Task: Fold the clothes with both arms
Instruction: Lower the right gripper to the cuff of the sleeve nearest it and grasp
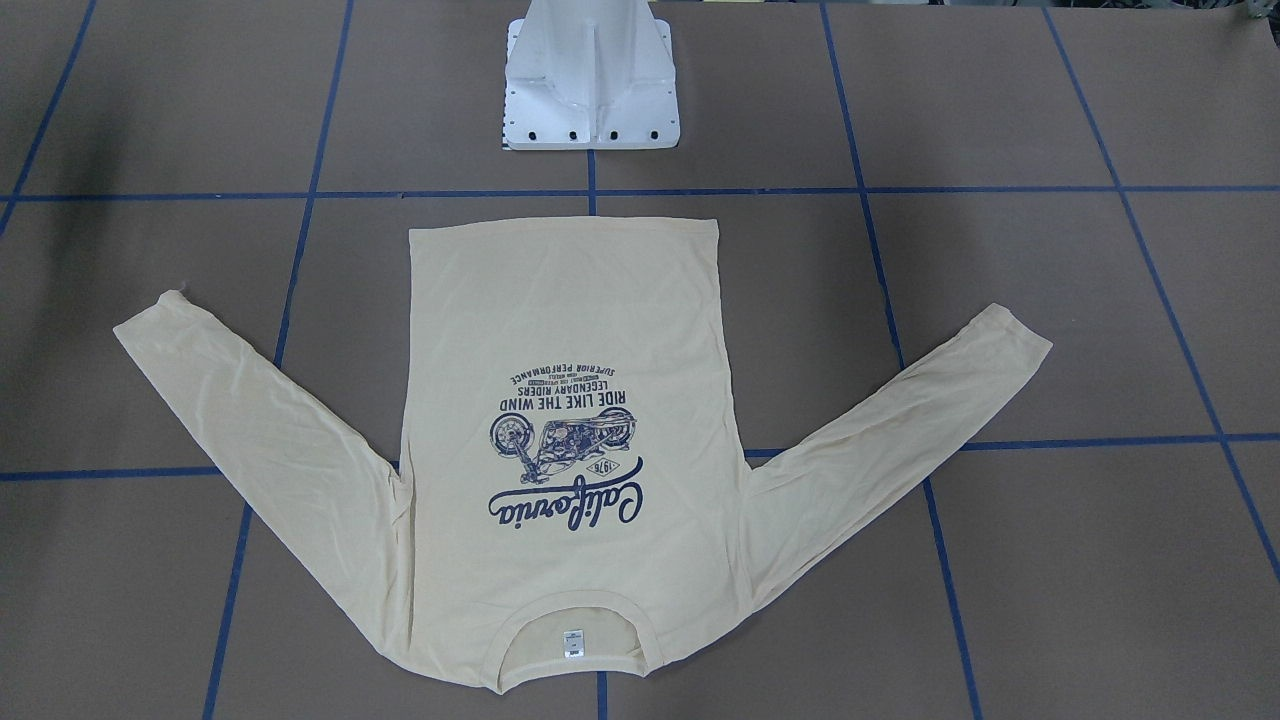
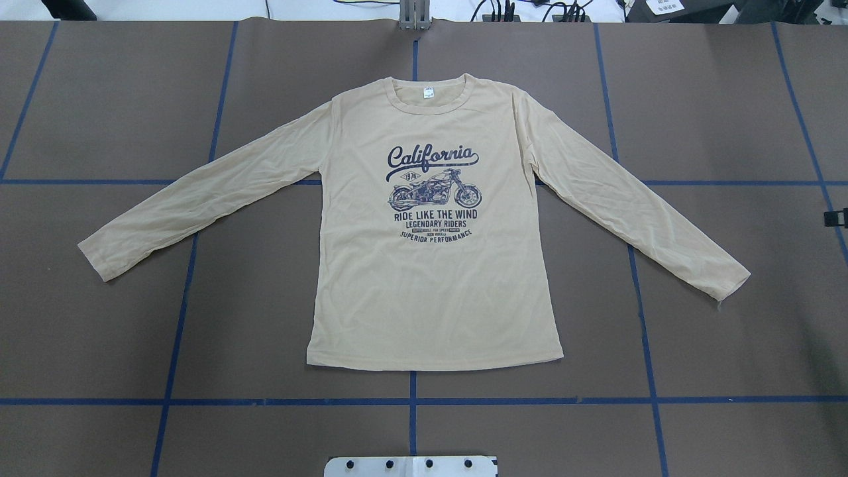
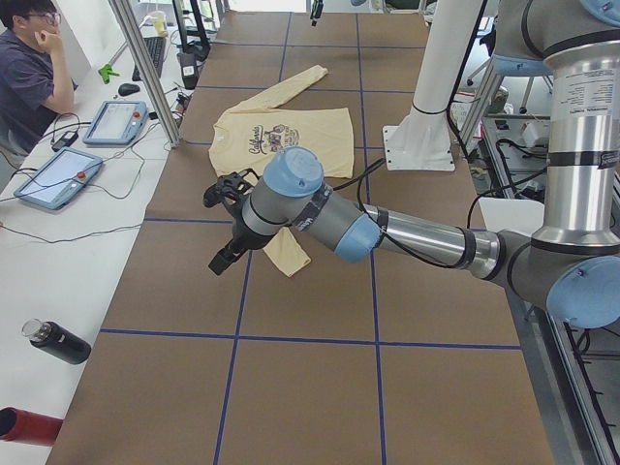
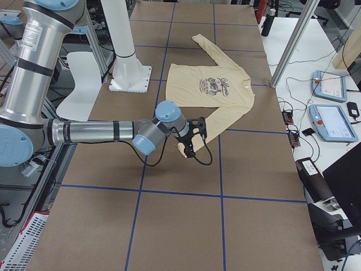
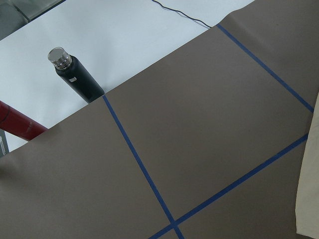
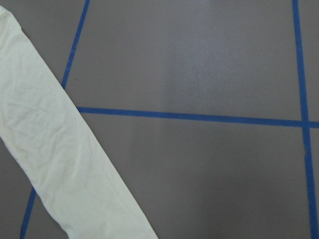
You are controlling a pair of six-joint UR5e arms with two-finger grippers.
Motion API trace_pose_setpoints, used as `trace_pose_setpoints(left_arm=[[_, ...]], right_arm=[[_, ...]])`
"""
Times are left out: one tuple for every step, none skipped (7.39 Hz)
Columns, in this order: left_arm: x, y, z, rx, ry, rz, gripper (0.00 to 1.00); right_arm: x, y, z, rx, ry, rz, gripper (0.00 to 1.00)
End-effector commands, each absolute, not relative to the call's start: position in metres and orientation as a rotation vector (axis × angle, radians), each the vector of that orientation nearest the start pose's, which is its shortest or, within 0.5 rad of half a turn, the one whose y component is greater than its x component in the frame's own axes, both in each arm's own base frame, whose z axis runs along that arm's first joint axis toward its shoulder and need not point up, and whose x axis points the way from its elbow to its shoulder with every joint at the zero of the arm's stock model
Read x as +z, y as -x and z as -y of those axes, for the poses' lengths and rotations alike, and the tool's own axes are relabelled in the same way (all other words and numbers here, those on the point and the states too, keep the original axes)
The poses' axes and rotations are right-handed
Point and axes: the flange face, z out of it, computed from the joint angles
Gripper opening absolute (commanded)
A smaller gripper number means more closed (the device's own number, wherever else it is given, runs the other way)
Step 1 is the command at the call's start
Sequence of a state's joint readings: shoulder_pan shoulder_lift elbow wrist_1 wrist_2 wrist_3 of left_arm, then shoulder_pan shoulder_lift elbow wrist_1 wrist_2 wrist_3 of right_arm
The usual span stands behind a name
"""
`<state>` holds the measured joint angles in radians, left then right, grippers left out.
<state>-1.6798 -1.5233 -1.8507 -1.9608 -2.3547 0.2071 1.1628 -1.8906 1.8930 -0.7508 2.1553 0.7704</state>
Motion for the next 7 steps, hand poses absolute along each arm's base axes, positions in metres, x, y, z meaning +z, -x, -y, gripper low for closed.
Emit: trace_pose_setpoints(left_arm=[[0.496,0.115,0.473,0.334,-0.704,-0.657,1.00],[0.496,0.115,0.473,0.334,-0.704,-0.657,1.00],[0.497,0.116,0.472,0.331,-0.702,-0.657,1.00],[0.497,0.116,0.472,0.331,-0.702,-0.657,1.00],[0.498,0.116,0.471,0.330,-0.701,-0.658,1.00],[0.498,0.115,0.471,0.333,-0.700,-0.658,1.00],[0.498,0.115,0.471,0.331,-0.699,-0.659,1.00]], right_arm=[[0.546,0.153,0.376,0.207,-0.329,0.885,0.95],[0.547,0.179,0.371,0.230,-0.336,0.886,0.90],[0.564,0.200,0.368,0.210,-0.373,0.890,0.82],[0.584,0.210,0.374,0.204,-0.397,0.898,0.76],[0.595,0.213,0.374,0.204,-0.403,0.876,0.70],[0.603,0.218,0.371,0.195,-0.413,0.852,0.66],[0.610,0.224,0.366,0.187,-0.423,0.825,0.66]])
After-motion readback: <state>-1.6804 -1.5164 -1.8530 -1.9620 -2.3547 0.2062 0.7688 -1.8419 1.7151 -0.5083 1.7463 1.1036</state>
